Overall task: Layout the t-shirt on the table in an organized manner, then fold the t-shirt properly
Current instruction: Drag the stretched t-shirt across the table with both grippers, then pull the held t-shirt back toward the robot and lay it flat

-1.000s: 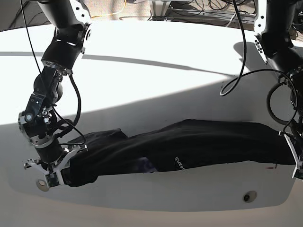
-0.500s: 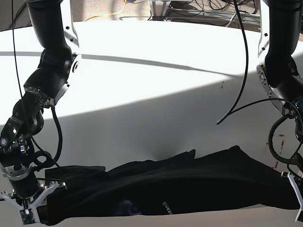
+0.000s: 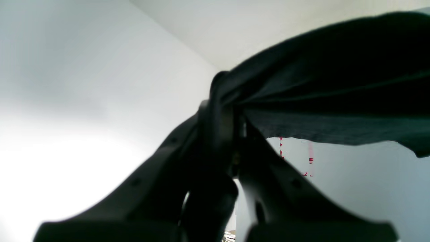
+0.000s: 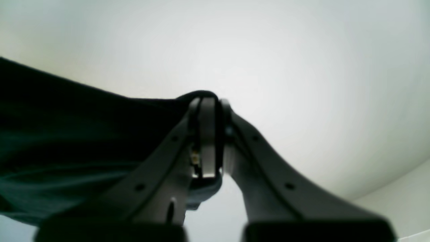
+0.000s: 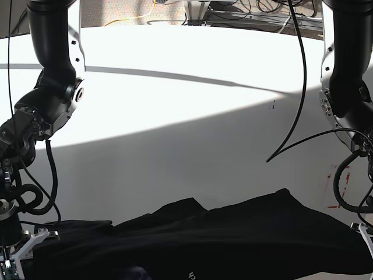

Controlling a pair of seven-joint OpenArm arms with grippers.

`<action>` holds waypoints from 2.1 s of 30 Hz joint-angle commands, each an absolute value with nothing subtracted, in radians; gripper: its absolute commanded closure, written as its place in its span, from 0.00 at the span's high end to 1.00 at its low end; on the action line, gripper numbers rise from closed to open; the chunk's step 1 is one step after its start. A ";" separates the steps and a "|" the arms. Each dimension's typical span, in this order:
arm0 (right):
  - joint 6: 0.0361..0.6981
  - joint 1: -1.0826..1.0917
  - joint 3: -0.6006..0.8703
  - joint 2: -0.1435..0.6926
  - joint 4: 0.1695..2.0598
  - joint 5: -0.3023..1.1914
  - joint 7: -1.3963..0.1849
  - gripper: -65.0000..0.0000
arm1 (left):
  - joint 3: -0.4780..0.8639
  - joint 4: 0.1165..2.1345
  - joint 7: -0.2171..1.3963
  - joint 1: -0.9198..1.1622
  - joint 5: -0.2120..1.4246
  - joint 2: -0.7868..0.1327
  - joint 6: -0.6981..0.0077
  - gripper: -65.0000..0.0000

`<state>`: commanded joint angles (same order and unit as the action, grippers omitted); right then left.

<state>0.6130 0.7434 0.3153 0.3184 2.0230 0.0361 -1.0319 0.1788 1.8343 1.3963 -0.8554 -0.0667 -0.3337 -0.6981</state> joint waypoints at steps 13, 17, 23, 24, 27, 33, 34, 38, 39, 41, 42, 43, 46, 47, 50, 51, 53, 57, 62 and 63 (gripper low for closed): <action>0.613 0.521 0.456 0.297 2.045 0.130 -1.033 0.00 | 0.180 1.966 1.396 -0.552 -0.067 -0.314 -0.698 0.01; 0.610 0.450 0.470 0.295 2.045 0.171 -1.033 0.00 | 0.179 2.000 1.396 -0.423 -0.067 -0.309 -0.698 0.01; 0.610 0.331 0.552 0.288 2.045 0.255 -1.033 0.00 | 0.179 2.009 1.396 -0.236 -0.067 -0.308 -0.698 0.00; 0.608 0.314 0.559 0.288 2.043 0.269 -1.033 0.00 | 0.179 2.009 1.396 -0.216 -0.067 -0.308 -0.698 0.00; 0.607 0.260 0.581 0.288 2.043 0.323 -1.033 0.00 | 0.180 2.011 1.396 -0.139 -0.067 -0.306 -0.698 0.00; 0.605 0.128 0.587 0.285 2.043 0.397 -1.033 0.00 | 0.183 2.012 1.396 -0.005 -0.067 -0.288 -0.698 0.00; 0.605 0.105 0.587 0.278 2.043 0.406 -1.033 0.00 | 0.186 2.012 1.396 0.015 -0.067 -0.285 -0.698 0.00; 0.605 0.012 0.587 0.268 2.043 0.437 -1.033 0.00 | 0.222 2.012 1.396 0.096 -0.067 -0.280 -0.698 0.00; 0.605 -0.001 0.587 0.268 2.043 0.443 -1.033 0.00 | 0.226 2.012 1.396 0.110 -0.067 -0.278 -0.698 0.00; 0.605 -0.053 0.587 0.268 2.043 0.476 -1.033 0.00 | 0.229 2.012 1.396 0.170 -0.067 -0.278 -0.698 0.00; 0.605 -0.070 0.587 0.269 2.043 0.487 -1.033 0.00 | 0.229 2.012 1.396 0.188 -0.067 -0.278 -0.698 0.00; 0.605 -0.101 0.588 0.275 2.043 0.503 -1.033 0.00 | 0.231 2.012 1.396 0.220 -0.067 -0.278 -0.698 0.00; 0.605 -0.170 0.604 0.278 2.043 0.539 -1.032 0.00 | 0.232 2.012 1.396 0.305 -0.067 -0.278 -0.698 0.00; 0.605 -0.189 0.621 0.278 2.043 0.553 -1.032 0.00 | 0.232 2.012 1.396 0.329 -0.067 -0.278 -0.698 0.00; 0.605 -0.248 0.664 0.278 2.043 0.590 -1.032 0.00 | 0.232 2.012 1.396 0.389 -0.067 -0.278 -0.698 0.00; 0.605 -0.271 0.674 0.278 2.043 0.605 -1.032 0.00 | 0.232 2.012 1.396 0.412 -0.067 -0.278 -0.698 0.00; 0.605 -0.308 0.691 0.280 2.043 0.628 -1.032 0.00 | 0.234 2.012 1.391 0.447 -0.067 -0.278 -0.698 0.00; 0.604 -0.397 0.717 0.298 2.043 0.687 -1.032 0.00 | 0.234 2.012 1.376 0.530 -0.067 -0.278 -0.698 0.00; 0.604 -0.475 0.754 0.303 2.043 0.739 -1.032 0.00 | 0.234 2.012 1.376 0.588 -0.067 -0.282 -0.698 0.00; 0.604 -0.484 0.762 0.303 2.043 0.746 -1.032 0.00 | 0.234 2.012 1.376 0.590 -0.067 -0.283 -0.698 0.00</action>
<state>0.6038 -0.4841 0.7618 0.3030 2.0430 0.7465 -1.0319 0.2340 2.0123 1.3755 0.5900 -0.0667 -0.2831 -0.6981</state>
